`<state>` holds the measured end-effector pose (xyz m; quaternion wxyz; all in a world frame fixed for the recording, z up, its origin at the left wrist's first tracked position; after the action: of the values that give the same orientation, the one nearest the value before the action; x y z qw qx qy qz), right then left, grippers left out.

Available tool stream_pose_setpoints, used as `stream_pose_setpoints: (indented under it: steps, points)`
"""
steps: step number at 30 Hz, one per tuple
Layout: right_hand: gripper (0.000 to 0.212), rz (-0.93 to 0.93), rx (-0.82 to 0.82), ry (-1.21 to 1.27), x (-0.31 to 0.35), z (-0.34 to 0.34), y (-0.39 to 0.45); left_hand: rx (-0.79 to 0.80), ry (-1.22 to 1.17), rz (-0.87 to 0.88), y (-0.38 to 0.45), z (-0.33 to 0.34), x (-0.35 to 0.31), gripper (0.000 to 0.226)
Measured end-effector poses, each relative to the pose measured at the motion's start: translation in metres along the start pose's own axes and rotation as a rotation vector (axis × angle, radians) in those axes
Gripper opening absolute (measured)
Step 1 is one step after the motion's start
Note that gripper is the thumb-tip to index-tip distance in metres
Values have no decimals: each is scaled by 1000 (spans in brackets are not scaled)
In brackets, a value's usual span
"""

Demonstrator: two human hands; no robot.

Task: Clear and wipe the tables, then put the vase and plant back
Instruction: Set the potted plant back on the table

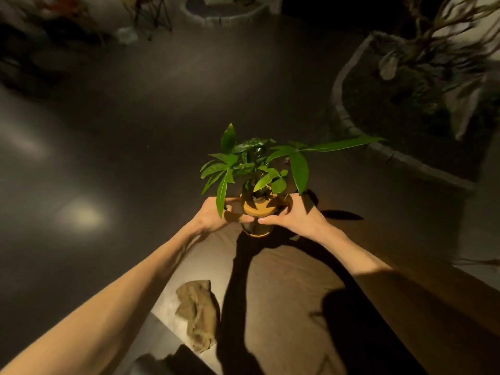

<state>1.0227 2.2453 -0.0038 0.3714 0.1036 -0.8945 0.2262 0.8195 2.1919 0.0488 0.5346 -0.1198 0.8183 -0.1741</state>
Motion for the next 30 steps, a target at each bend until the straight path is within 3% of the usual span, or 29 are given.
stream_pose_setpoints:
  steps: [4, 8, 11, 15, 19, 22, 24, 27, 30]
  points:
    - [83, 18, 82, 16, 3, 55, 31, 49, 15, -75, 18, -17, 60, 71]
    - [70, -13, 127, 33, 9, 92, 54, -21, -85, -162, 29, -24, 108, 73]
    - [60, -34, 100, 72, 5, 113, 60, -74, -123, -172, 28, -21, 126, 63]
    - [69, -95, 64, 153, -6, 135, 57, -119, -172, -185, 28, -14, 156, 26]
    - [54, -109, 126, 160, -28, 153, 55, -179, -165, -245, 27, -5, 180, 40]
    - [53, -33, 81, 160, -21, 153, 50, -231, -199, -219, 20, 6, 181, 10]
    - [62, 60, 123, 129, -25, 156, 43, -294, -243, -251, 12, 17, 187, 21]
    - [95, 209, 195, 50, -35, 155, 20, -300, -249, -378, -10, 41, 195, 26]
    - [85, 160, 220, 54, -32, 139, -8, -234, -247, -406, -31, 63, 183, 23]
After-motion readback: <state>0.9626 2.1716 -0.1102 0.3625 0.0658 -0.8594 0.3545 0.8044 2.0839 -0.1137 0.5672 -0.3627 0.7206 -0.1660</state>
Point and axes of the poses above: each hand's wrist, its own y-axis towards the middle knuckle, its own z-axis out of the palm, x = y × z, the point moved 6 cm from there along y, towards the middle knuckle
